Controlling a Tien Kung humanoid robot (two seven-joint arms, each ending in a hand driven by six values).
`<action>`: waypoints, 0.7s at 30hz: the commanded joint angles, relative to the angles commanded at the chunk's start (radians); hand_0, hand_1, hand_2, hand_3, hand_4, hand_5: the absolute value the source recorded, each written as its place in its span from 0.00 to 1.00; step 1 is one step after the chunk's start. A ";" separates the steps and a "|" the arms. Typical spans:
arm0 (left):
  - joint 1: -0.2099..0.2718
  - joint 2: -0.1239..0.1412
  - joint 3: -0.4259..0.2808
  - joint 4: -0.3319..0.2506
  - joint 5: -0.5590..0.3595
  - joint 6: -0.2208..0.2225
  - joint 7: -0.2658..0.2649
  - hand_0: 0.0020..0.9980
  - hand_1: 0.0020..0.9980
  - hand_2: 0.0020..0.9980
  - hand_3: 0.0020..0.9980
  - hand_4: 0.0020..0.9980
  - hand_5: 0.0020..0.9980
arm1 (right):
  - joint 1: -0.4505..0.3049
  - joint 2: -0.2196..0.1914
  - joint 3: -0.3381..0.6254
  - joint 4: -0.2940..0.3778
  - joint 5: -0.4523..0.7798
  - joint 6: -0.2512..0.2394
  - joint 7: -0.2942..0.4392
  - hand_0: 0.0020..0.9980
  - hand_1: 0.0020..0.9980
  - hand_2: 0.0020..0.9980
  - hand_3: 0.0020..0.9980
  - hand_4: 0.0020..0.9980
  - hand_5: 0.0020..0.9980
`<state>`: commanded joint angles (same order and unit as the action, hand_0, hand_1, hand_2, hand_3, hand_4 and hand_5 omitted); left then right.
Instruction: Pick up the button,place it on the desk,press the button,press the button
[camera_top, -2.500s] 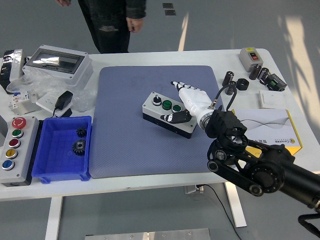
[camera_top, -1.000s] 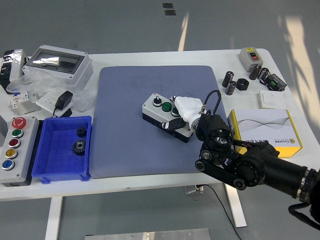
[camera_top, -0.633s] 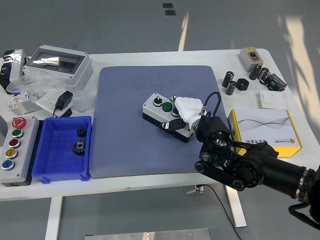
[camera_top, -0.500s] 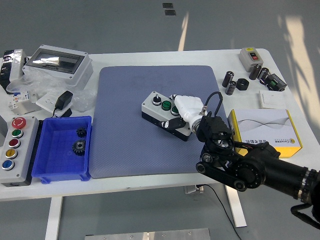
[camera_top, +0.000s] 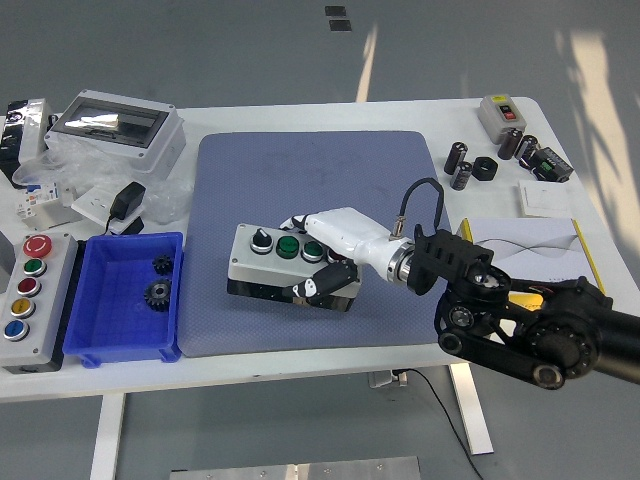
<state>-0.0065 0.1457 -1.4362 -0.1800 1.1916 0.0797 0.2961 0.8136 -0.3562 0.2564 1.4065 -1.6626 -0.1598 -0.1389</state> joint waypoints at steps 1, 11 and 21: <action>-0.001 0.000 -0.001 0.000 0.001 0.000 0.000 0.63 0.59 0.55 0.62 0.63 0.20 | 0.003 0.004 -0.013 -0.015 -0.016 -0.008 0.013 0.20 0.33 0.36 0.38 0.10 0.00; -0.004 0.001 -0.003 0.000 0.007 -0.001 0.001 0.63 0.59 0.55 0.62 0.63 0.20 | 0.008 0.045 -0.065 -0.180 -0.118 -0.065 0.055 0.32 0.40 0.39 0.41 0.17 0.00; -0.007 0.001 -0.003 0.000 0.007 -0.001 0.001 0.63 0.59 0.55 0.62 0.64 0.20 | 0.009 0.050 -0.063 -0.233 -0.129 -0.076 0.052 0.75 0.69 0.64 0.63 0.08 0.00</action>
<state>-0.0132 0.1462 -1.4395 -0.1800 1.1983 0.0789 0.2967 0.8222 -0.3065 0.1937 1.1736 -1.7915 -0.2360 -0.0871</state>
